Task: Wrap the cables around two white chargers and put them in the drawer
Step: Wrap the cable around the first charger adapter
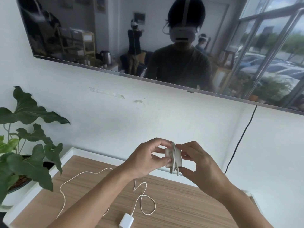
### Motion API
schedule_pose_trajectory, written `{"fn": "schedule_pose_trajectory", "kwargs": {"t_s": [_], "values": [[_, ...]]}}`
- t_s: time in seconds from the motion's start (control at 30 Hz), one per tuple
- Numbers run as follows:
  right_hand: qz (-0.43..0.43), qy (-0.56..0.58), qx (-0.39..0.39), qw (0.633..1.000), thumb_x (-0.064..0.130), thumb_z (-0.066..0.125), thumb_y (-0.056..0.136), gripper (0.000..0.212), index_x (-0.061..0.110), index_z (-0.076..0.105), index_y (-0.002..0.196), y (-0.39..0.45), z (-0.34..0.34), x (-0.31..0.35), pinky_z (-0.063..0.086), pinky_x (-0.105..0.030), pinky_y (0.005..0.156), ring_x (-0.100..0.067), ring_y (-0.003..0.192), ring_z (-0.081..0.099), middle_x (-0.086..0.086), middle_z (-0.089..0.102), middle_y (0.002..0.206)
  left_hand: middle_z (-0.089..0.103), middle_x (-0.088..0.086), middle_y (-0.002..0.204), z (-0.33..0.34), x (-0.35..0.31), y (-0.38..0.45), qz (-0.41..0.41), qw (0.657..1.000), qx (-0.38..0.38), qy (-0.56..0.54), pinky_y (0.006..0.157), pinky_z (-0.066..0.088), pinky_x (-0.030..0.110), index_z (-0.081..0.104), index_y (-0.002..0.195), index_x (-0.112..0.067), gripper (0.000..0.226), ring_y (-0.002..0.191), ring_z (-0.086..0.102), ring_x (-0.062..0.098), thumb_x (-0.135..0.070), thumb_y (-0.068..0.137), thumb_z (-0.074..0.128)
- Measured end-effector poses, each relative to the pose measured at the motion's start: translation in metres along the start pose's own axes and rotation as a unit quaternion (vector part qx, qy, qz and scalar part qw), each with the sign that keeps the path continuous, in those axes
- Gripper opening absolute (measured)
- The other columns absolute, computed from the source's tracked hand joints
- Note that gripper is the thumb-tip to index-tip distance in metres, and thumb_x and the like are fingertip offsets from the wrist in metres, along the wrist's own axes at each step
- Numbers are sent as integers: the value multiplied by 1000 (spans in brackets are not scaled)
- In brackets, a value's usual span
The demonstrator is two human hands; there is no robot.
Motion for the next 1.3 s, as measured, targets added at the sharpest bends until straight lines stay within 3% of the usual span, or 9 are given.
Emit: {"fn": "schedule_pose_trajectory", "kwargs": {"t_s": [0.23,0.43,0.67,0.8,0.87,0.97,1.07,1.13,1.3], "values": [[7,21,-10,1000,4,79,82,67,27,55,141,-4,10,-7,54,-30,99,-9,113,66,18,53,121,71,-18,124,-3,2,0,41,994,-48,86,86,61,37,78,95,-28,19,106,71,-2,-16,82,86],[-10,28,13,999,11,79,84,65,31,55,141,-7,17,-3,53,-28,99,-13,111,65,17,53,120,59,-17,119,-14,-3,7,36,983,83,160,86,55,21,70,92,-24,14,106,64,-2,-24,86,82],[-18,-24,12,999,13,74,86,66,31,48,145,-10,20,0,56,-32,94,-9,111,63,23,47,127,54,-11,128,-22,-4,14,10,977,155,148,100,54,36,70,98,-22,11,114,62,4,-24,92,78],[-24,-35,10,999,15,69,85,65,29,47,144,-11,18,2,56,-33,92,-9,112,63,21,45,128,54,-10,131,-22,-2,15,14,976,160,148,98,55,32,66,99,-21,10,113,61,0,-22,94,74],[-21,-34,3,999,14,70,85,64,29,48,143,-11,17,1,57,-32,93,-8,112,63,20,45,128,57,-9,128,-23,0,16,13,979,155,129,96,55,28,65,99,-20,10,109,61,0,-19,95,74],[-14,-34,-10,999,11,74,84,67,30,49,143,-11,14,-2,57,-32,92,-8,111,64,21,46,128,65,-11,116,-26,3,17,-7,986,142,87,92,53,27,64,91,-37,19,100,63,4,-20,93,72],[-13,-39,-15,999,13,75,82,66,27,50,142,-11,15,-3,58,-32,90,-9,109,65,18,47,127,74,0,109,-20,6,16,-38,992,112,43,93,58,41,66,92,-38,9,96,69,16,-34,88,74],[-8,-34,-22,999,16,76,82,64,27,52,140,-12,15,-4,58,-31,89,-10,107,65,17,48,125,75,7,110,-16,8,17,-35,994,90,41,92,58,45,68,97,-31,18,100,72,22,-39,84,78],[-15,-35,-15,999,17,75,82,59,24,53,136,-16,18,-5,58,-33,88,-11,105,65,17,47,125,74,3,100,-12,14,18,-24,996,65,50,87,58,32,67,91,-24,17,88,67,3,-17,87,82]]}}
Point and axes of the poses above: each hand's wrist, its own y-axis towards the middle knuckle, its own z-axis out of the palm, x = y × z, the point moved 4 cm from there along y, towards the middle knuckle
